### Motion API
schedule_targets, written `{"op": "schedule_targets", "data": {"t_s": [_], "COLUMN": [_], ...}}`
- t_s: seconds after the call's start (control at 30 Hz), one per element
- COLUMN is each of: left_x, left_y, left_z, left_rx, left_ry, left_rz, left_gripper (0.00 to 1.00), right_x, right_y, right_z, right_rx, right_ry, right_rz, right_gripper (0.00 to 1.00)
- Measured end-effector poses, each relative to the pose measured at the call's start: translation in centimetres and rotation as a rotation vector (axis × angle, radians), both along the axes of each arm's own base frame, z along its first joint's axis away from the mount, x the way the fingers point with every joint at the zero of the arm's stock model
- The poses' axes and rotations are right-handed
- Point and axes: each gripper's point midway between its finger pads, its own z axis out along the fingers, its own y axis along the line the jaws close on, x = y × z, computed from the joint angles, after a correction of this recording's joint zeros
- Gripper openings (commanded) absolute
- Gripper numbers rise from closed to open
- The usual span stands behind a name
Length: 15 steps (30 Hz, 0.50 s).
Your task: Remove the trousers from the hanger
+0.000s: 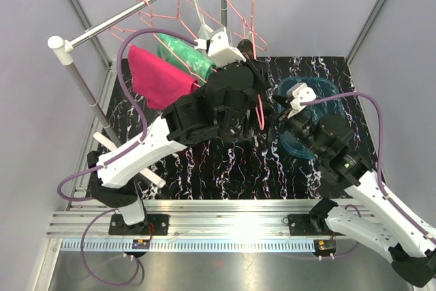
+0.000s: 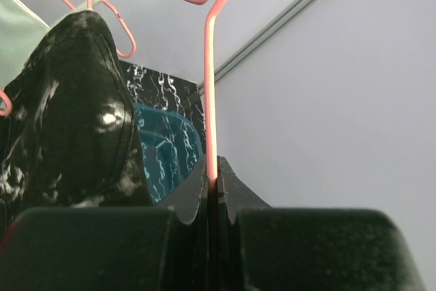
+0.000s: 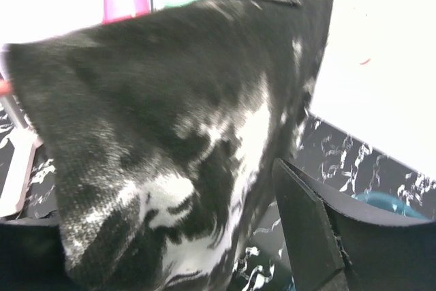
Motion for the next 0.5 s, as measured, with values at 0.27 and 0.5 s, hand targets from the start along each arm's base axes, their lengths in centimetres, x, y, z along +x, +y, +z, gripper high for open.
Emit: {"op": "schedule_targets", "data": {"t_s": [0.27, 0.5], "left_x": [-0.6, -1.0], "left_y": [-0.7, -1.0], "left_z": [0.1, 0.0], "left_rx": [-0.059, -0.077], "left_ry": [0.038, 0.056], "left_rz": [-0.046, -0.068], "left_gripper": [0.0, 0.0], "right_x": [0.6, 3.1], "right_y": [1.1, -0.5], "right_z": [0.9, 2.1], "right_rx": [0.059, 0.059], "right_ry": [-0.13, -0.219], "right_rz": [-0.006, -0.172], "right_gripper": [0.62, 0.2]}}
